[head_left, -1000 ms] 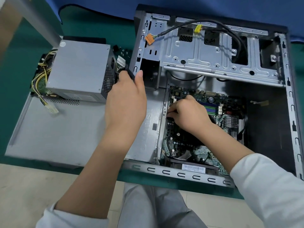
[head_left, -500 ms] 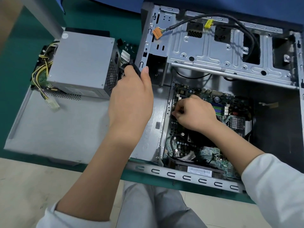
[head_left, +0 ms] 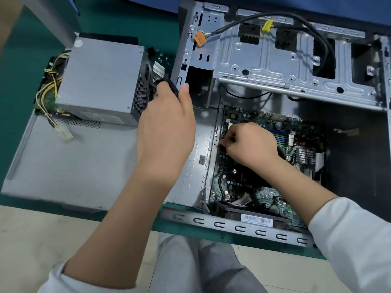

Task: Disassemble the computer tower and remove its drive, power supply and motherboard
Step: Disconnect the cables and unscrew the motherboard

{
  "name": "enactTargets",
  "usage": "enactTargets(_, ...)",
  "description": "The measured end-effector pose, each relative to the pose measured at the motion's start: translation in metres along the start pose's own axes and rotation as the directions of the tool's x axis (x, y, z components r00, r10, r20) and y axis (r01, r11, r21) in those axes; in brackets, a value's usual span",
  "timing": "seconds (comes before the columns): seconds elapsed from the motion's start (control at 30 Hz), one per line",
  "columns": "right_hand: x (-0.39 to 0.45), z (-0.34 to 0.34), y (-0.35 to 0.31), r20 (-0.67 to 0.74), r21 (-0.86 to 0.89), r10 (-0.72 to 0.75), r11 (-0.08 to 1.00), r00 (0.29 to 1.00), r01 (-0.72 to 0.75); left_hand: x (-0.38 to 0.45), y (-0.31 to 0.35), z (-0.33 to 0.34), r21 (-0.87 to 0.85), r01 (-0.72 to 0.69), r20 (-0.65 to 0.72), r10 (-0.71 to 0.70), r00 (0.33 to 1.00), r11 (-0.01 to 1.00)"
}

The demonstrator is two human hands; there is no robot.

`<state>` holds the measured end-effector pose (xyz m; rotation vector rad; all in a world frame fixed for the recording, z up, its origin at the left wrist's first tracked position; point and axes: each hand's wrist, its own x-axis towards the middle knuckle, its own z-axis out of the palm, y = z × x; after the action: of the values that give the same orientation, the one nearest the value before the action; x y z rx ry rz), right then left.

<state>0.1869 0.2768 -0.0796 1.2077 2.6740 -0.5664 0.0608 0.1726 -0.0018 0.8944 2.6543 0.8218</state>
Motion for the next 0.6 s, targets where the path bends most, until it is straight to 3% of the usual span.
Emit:
enactTargets(0.2, 0.0024, 0.0036, 0.0007, 0.044, -0.026, -0.126, 0.992, 0.991, 0.127, -0.0004, -0.001, 0.0009, 0.005, -0.001, -0.002, 0.001, 1.0, 1.0)
enactTargets(0.4, 0.0024, 0.0102, -0.0025, -0.022, -0.113, -0.147, 0.983, 0.989, 0.144, 0.0002, -0.0013, -0.0002, 0.013, -0.013, 0.0, 0.013, 1.0, 1.0)
enactTargets(0.6, 0.0038, 0.0019, -0.0026, 0.015, -0.112, -0.187, 0.976, 0.982, 0.187, -0.0018, 0.0014, -0.002, 0.013, -0.004, 0.003, 0.004, 1.0, 1.0)
